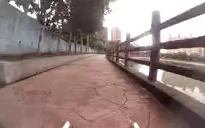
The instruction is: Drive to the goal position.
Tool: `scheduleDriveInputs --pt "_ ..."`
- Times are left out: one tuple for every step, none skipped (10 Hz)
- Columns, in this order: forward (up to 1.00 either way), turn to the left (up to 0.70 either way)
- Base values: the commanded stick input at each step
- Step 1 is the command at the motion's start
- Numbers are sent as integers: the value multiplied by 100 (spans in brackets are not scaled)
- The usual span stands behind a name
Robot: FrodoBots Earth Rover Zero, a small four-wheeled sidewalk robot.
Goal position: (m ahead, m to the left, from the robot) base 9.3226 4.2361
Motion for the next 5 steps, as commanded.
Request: scheduleDriveInputs --pt "70 0" --pt "70 0" --pt "70 0" --pt "70 0" --pt "70 0"
